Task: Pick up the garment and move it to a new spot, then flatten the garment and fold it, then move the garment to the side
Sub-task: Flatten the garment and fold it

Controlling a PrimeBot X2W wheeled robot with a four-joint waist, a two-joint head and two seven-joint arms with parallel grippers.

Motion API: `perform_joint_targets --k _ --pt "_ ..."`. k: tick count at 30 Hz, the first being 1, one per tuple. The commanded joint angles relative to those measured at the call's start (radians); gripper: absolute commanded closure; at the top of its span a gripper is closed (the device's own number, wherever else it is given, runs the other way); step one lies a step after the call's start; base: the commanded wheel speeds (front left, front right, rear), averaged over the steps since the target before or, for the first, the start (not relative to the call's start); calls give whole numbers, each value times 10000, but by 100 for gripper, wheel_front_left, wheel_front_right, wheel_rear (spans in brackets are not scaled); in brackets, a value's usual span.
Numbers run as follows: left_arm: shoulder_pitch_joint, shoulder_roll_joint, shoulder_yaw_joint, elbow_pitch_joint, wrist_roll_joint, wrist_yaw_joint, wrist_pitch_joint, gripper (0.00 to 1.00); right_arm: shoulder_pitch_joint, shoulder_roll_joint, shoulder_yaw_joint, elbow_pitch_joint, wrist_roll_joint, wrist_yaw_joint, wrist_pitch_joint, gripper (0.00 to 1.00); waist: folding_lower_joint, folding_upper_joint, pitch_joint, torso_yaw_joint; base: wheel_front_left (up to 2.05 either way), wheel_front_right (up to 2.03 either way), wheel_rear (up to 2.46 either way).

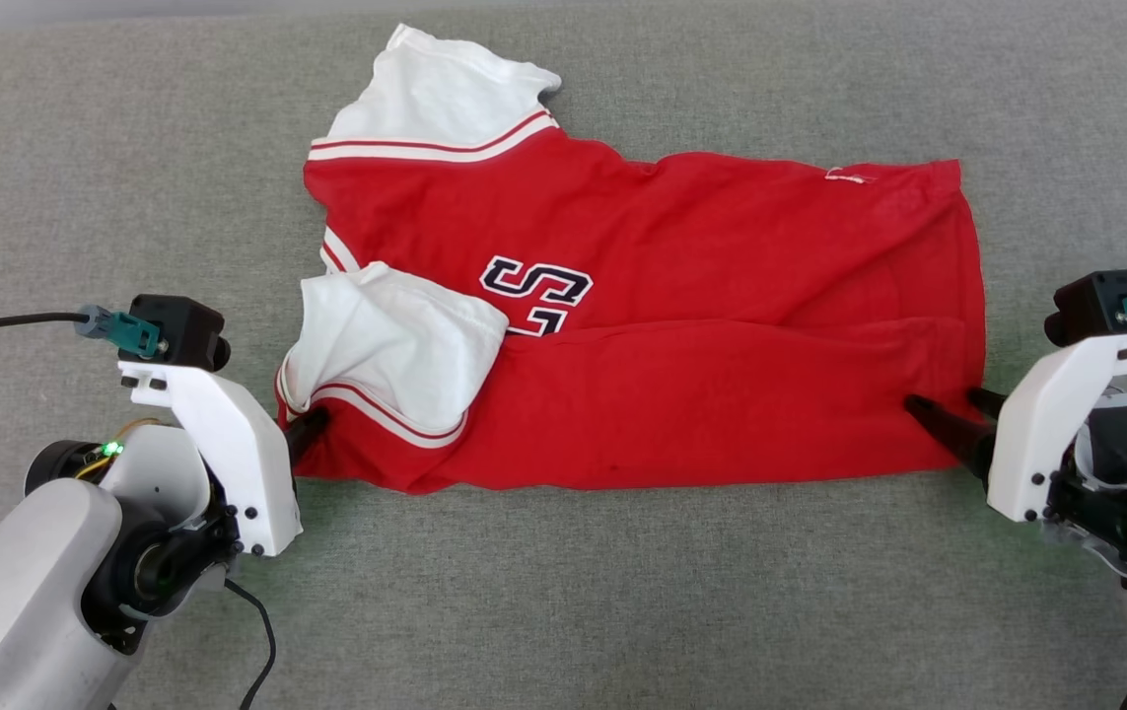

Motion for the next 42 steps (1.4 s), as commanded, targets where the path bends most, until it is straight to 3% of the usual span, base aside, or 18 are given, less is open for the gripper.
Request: perform_joint_targets --k 1,3,4,19,25,33,40,41,42 --pt "-132 -31 -2 -23 56 49 -15 100 293 277 404 564 119 -7 181 0 -1 -1 32 -11 0 0 0" --pt "-100 -11 2 -19 69 62 -43 100 281 325 646 780 285 -5 244 97 -1 -1 48 -39 0 0 0" --pt "-87 -8 16 -7 65 79 -61 100 244 323 750 850 356 -5 243 100 -1 -1 51 -57 0 0 0" --pt "439 -89 60 212 -64 51 -482 100 -48 -523 1224 146 820 -5 -784 100 -1 -1 -1009 -184 0 0 0" --pt "1147 47 40 54 -266 148 -553 100 695 -718 1332 -234 988 -5 -951 100 -1 -1 -2071 -186 0 0 0" --pt "2753 537 100 -493 -680 687 -530 100 2206 -745 1099 -914 1144 -7 -689 100 -1 -1 -3320 -297 0 0 0" --pt "4054 644 86 -893 -1233 949 -535 100 3618 -526 657 -1139 1007 -5 -354 100 -1 -1 -3642 -292 0 0 0" --pt "4109 565 50 -839 -1273 913 -549 75 3760 -453 580 -1091 951 -7 -444 92 -1 -1 -3611 -278 0 0 0" --pt "4098 493 23 -767 -1279 865 -592 15 3849 -393 485 -1033 883 -7 -574 51 -1 -1 -3576 -268 0 0 0"
